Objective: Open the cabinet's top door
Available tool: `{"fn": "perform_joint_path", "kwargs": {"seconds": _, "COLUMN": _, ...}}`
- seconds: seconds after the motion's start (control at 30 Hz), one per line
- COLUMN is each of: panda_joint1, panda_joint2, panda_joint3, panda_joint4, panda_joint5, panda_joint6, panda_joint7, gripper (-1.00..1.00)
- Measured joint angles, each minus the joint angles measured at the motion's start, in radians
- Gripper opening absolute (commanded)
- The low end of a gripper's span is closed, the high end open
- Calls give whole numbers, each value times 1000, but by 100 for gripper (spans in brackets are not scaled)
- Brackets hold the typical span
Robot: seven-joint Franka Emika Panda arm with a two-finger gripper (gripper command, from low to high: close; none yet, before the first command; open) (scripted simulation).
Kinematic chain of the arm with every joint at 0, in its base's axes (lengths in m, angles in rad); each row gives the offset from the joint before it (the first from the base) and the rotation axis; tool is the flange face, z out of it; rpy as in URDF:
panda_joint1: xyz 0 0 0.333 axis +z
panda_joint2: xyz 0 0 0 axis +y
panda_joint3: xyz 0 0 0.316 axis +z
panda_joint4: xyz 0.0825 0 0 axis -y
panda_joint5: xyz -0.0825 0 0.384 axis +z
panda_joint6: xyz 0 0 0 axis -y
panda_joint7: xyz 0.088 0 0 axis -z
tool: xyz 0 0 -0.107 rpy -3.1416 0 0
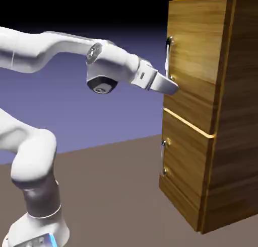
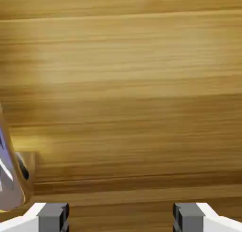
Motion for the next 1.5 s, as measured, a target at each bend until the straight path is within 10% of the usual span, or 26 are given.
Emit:
{"fn": "perform_joint_path", "kwargs": {"seconds": 1.1, "panda_joint1": -484, "panda_joint2": -148, "panda_joint3": 432, "panda_joint4": 244, "panda_joint5": 1227, "panda_joint6": -104, "panda_joint7": -890, "gripper": 0}}
{"fn": "perform_joint_path", "kwargs": {"seconds": 1.13, "panda_joint1": -487, "panda_joint2": -146, "panda_joint3": 434, "panda_joint4": 246, "panda_joint5": 1229, "panda_joint6": -105, "panda_joint7": -891, "gripper": -100}}
{"fn": "perform_joint_path", "kwargs": {"seconds": 1.5, "panda_joint1": -210, "panda_joint2": -230, "panda_joint3": 110, "panda_joint4": 31, "panda_joint5": 932, "panda_joint6": -344, "panda_joint7": -829, "gripper": -100}}
